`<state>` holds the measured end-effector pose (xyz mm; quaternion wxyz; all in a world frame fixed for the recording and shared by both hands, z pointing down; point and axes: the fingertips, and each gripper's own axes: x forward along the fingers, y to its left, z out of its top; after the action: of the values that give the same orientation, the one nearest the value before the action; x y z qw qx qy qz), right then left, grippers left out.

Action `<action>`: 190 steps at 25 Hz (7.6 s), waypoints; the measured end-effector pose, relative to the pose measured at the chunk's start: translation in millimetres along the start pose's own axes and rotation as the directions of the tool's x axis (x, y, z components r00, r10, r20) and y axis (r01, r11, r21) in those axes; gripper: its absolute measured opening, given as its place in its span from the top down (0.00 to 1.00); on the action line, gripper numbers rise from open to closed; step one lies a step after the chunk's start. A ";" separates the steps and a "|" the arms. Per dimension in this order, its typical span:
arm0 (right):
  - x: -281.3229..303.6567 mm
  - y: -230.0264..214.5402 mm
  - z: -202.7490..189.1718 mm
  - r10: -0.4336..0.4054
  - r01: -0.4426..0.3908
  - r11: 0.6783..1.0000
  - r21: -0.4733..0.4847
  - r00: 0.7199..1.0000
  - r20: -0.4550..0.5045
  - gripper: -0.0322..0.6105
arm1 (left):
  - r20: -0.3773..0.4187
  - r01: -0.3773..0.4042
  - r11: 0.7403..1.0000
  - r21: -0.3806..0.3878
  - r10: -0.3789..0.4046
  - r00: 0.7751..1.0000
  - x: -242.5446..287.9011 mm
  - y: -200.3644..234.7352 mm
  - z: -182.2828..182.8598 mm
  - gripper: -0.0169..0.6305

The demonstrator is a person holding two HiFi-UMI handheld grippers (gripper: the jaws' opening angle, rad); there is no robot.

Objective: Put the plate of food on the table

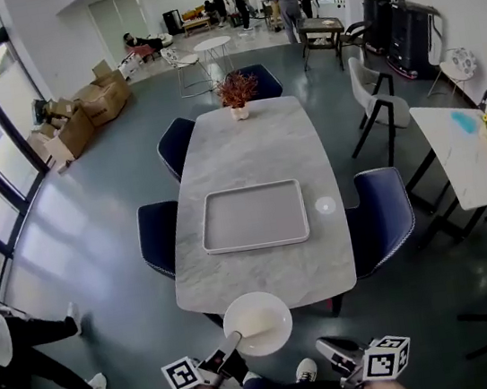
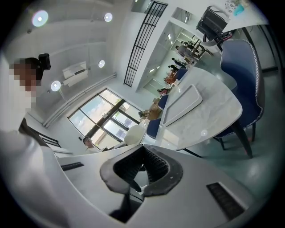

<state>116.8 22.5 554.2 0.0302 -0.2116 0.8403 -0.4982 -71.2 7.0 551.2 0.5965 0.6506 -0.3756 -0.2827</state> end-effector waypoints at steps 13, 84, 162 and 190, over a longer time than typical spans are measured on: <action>-11.2 -17.8 3.9 -0.036 0.032 0.998 0.057 0.997 0.066 0.93 | -0.057 -0.008 1.000 0.007 0.008 0.998 36.9 9.0 12.7 0.91; 51.5 -39.7 29.6 -0.486 0.329 0.858 0.394 0.770 0.414 0.94 | -0.098 -0.373 0.926 -0.051 0.368 0.925 298.6 190.3 270.5 0.91; 35.3 6.1 -23.8 0.055 -0.063 0.997 -0.040 0.985 -0.165 0.93 | -0.454 0.211 0.854 0.476 0.033 0.890 1.0 -11.6 -95.4 0.96; 25.3 16.5 -35.6 0.107 -0.117 0.992 -0.049 0.980 -0.166 0.94 | -0.449 0.232 0.865 0.445 -0.009 0.894 -1.4 -18.6 -103.3 0.96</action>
<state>79.1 48.9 562.1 -0.0166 -0.1234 0.8646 -0.4867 15.2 66.5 546.0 0.4618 0.8484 -0.2504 -0.0651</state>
